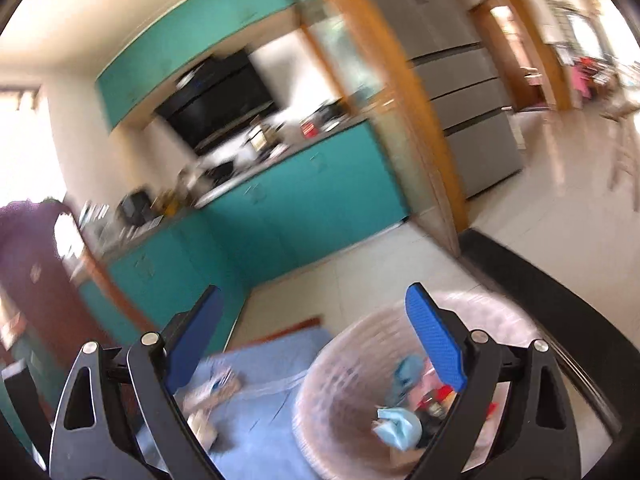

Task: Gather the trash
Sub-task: 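Move both open tools back over the chair seat, then grasp the white tissue with the right tool while the left grasps the white medicine box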

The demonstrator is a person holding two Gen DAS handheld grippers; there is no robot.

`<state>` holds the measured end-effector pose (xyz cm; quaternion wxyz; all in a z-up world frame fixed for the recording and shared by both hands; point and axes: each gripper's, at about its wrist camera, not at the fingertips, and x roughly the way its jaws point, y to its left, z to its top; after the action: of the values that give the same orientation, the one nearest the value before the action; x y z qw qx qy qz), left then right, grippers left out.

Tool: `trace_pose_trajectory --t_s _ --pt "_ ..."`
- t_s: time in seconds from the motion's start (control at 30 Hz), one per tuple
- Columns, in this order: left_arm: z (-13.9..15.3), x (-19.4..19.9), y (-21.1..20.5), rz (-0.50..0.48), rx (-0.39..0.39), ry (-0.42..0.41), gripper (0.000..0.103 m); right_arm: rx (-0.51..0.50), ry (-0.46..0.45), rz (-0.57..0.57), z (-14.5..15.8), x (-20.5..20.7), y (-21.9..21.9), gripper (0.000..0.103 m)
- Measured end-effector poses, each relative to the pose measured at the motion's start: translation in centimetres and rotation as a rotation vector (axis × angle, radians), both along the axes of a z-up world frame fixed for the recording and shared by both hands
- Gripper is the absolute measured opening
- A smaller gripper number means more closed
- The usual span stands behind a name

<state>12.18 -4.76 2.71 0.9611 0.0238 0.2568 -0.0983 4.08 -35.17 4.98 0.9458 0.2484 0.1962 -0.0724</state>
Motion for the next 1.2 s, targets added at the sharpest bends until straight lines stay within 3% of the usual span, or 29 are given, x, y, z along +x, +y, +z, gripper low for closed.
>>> trace_pose_trajectory --t_s 0.1,0.2,0.3,0.5,0.83,1.0,1.1,1.17,1.2 --pt "-0.6 -1.7 4.9 0.114 -0.013 -0.014 0.094 -0.064 0.070 0.156 -0.5 1.6 4.8 0.090" --pt "-2.0 -2.1 7.1 0.185 0.008 0.043 0.094 -0.141 0.153 0.296 -1.6 2.8 10.2 0.090" --pt "-2.7 -1.8 8.1 0.182 0.016 0.071 0.094 -0.204 0.226 0.405 -3.1 3.3 14.6 0.090" --pt "-1.6 -2.6 9.7 0.189 -0.060 0.066 0.094 -0.248 0.258 0.464 -4.3 4.0 17.8 0.090" --pt "-2.1 -3.3 9.7 0.186 -0.056 0.072 0.094 -0.246 0.376 0.539 -9.0 8.9 23.0 0.089" --pt "-2.9 -2.9 10.0 0.197 -0.042 0.090 0.094 -0.214 0.483 0.554 -13.0 13.0 24.8 0.075" --pt "-3.6 -2.6 10.0 0.197 -0.025 0.112 0.094 -0.203 0.533 0.589 -14.9 14.4 25.7 0.057" --pt "-4.1 -2.3 9.9 0.194 -0.021 0.122 0.094 -0.207 0.564 0.616 -15.8 14.6 25.9 0.037" --pt "-4.2 -2.2 9.8 0.193 -0.018 0.125 0.094 -0.198 0.560 0.618 -15.9 14.5 25.6 0.036"
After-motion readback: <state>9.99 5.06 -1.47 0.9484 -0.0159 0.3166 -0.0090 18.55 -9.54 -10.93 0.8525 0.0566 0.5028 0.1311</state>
